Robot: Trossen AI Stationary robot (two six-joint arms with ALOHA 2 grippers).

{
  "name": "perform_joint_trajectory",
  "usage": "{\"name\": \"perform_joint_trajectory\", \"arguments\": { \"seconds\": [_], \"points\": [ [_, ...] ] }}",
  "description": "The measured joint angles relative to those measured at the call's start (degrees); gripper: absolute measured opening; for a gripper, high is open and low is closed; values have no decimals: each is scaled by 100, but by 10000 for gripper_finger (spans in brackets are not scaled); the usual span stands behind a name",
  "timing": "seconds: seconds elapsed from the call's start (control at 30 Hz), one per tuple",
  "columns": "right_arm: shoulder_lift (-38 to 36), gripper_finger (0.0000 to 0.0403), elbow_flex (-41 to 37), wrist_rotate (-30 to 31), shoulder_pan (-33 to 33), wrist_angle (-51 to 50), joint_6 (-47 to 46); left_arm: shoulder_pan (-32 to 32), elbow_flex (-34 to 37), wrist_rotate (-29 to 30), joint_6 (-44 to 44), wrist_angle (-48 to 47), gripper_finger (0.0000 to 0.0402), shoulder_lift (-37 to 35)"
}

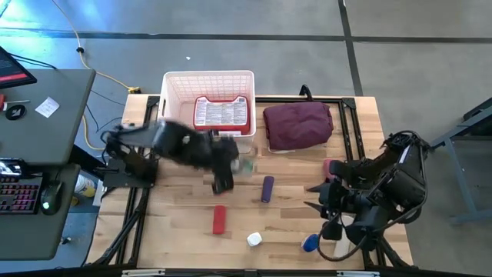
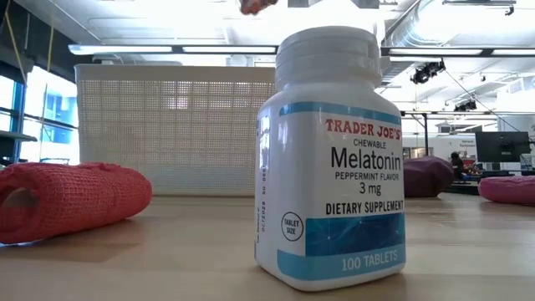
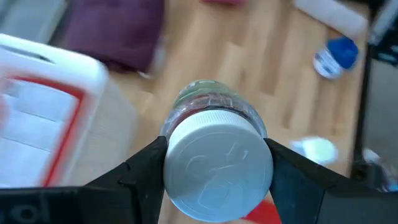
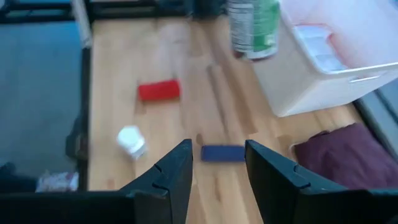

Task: Pick & place medical supplies in basket/bin
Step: Put the green pill bottle into the white bin

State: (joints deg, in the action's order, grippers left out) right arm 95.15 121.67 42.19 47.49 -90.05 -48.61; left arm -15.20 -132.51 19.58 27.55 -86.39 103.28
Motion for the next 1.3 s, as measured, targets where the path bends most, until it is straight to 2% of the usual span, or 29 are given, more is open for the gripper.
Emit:
{"name": "perform_joint_trajectory", "arguments": {
  "seconds": [0.17, 0.4, 0.57, 0.73, 0.83, 0.93, 1.13, 1.3],
  "points": [
    [-4, 139, 2, 489, -344, -4, -66, 879, 22, 49, -1086, -126, 262, -250],
    [-175, 139, 2, 569, -1264, 17, 70, 2403, 16, 107, -2446, -371, 262, -701],
    [-305, 139, 2, 510, -2000, 87, 127, 3700, 315, -109, -2817, -351, 262, -895],
    [-382, 139, 2, 203, -2536, 161, 152, 4848, 1322, -637, -3127, -351, 262, -1129],
    [-380, 139, 2, 65, -2731, 182, 173, 5302, 2236, -700, -3506, -330, 262, -1261],
    [-378, 139, 2, 23, -2895, 277, 230, 5710, 3130, -690, -3918, 84, 262, -1304],
    [-378, 139, 2, -98, -3203, 480, 272, 6195, 4409, -879, -4185, 526, 262, -1324],
    [-378, 139, 2, -294, -3388, 484, 269, 6304, 5093, -1213, -4187, 750, 262, -1324]
  ]
}}
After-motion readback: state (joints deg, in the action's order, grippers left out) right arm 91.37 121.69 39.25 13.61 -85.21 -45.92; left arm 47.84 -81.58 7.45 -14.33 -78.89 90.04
